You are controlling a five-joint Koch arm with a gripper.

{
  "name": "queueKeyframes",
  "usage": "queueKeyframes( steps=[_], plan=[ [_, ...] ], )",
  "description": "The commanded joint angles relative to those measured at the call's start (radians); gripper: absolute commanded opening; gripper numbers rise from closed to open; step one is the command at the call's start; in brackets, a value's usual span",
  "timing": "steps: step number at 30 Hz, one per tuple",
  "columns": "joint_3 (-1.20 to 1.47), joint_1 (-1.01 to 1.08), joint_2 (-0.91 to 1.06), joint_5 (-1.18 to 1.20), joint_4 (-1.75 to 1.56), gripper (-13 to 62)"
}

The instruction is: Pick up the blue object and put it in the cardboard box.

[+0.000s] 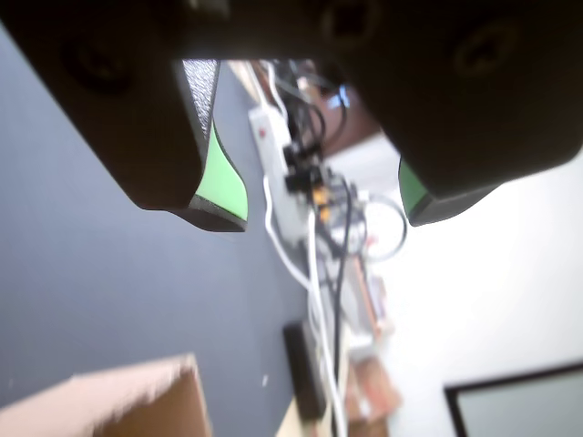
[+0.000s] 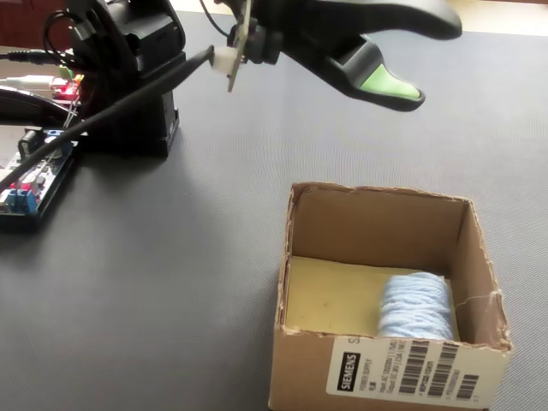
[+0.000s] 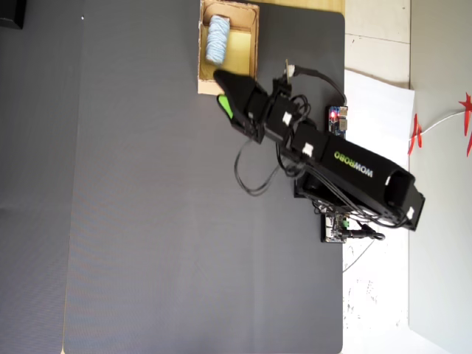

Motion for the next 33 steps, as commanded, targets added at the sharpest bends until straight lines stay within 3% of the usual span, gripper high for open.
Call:
queueKeyframes(
  steps=[1, 15, 26, 33],
  plan=[
    [-0.017, -0.054, 0.063, 0.054, -0.150, 33.8],
    [0.318, -0.330, 0.229, 0.060, -0.218, 34.3],
    [0.589, -0.368, 0.229, 0.067, -0.328, 34.2],
    [0.606, -0.360, 0.227, 0.084, -0.166, 34.3]
  ],
)
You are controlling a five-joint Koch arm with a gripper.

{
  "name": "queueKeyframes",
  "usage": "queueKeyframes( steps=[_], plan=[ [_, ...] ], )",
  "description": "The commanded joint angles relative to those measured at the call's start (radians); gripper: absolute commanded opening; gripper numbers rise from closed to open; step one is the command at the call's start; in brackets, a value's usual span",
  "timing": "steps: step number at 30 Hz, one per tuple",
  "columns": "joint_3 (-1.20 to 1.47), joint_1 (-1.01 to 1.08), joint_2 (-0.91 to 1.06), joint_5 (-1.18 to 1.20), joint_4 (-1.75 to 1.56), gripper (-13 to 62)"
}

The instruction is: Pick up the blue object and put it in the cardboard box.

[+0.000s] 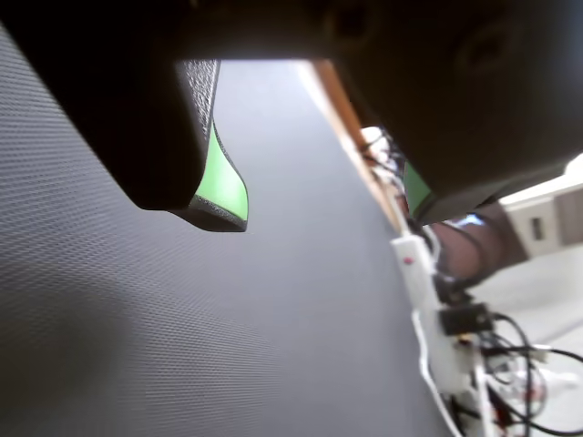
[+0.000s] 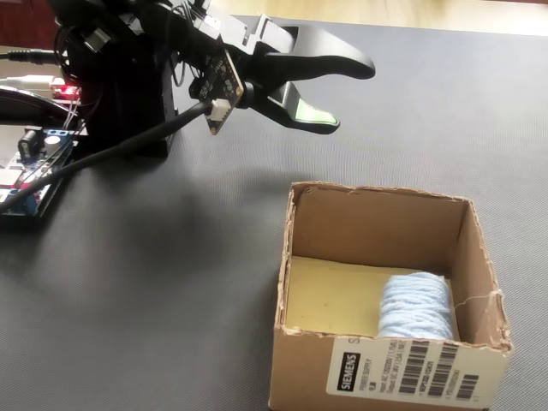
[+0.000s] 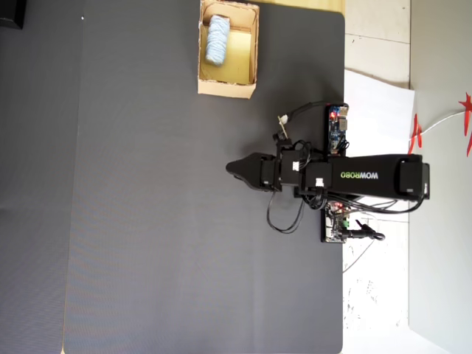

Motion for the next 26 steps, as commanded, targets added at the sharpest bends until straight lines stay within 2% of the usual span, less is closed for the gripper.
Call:
queueKeyframes(
  steps=[1, 13, 26],
  plan=[
    [0.038, -0.002, 0.086, 0.025, 0.012, 34.3],
    [0.038, 0.015, 0.084, 0.028, 0.265, 34.3],
    [0.038, 0.014, 0.081, 0.025, 0.298, 34.3]
  ],
)
